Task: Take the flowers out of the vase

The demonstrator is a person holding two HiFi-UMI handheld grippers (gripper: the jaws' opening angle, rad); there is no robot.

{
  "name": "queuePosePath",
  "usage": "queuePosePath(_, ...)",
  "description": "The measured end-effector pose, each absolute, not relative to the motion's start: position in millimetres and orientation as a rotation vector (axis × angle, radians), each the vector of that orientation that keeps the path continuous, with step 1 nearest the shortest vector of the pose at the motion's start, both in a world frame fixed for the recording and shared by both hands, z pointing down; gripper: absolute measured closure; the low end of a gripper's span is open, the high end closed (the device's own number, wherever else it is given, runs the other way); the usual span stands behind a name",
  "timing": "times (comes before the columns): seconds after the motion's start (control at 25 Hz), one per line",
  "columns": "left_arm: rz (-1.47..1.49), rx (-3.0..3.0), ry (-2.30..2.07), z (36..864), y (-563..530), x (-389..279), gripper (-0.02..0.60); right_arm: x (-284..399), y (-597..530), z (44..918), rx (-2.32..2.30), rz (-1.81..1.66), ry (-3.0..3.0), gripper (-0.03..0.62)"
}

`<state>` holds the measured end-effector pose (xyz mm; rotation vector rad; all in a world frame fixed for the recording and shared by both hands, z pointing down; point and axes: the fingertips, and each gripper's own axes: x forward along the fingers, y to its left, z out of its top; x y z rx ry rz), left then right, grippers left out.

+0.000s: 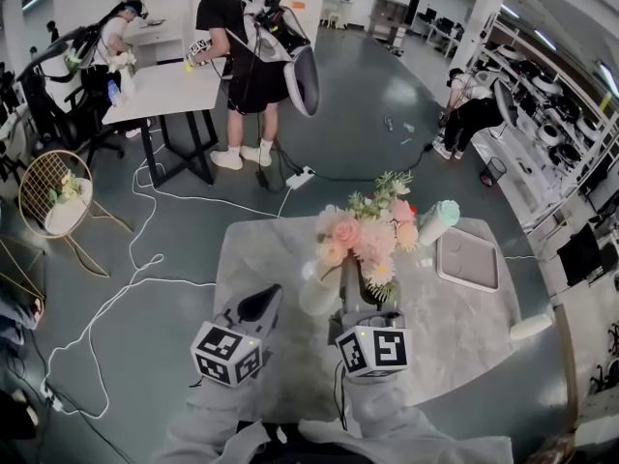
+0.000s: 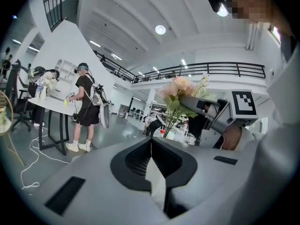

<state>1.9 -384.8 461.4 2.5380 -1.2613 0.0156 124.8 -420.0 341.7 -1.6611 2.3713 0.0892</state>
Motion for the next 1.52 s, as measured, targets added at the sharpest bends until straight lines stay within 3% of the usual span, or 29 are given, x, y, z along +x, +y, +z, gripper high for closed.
queuePosePath(0.88,-0.061,2.598,-1.336,416,-373,-1,0.58,122,-389,268,-1.449,0.197,2.369,0.496)
queuePosePath(1.52,-0.058,2.517,-1.469,418,-358,-47,0.58,64,-385,277,-1.276,0.131,2.467,0.496)
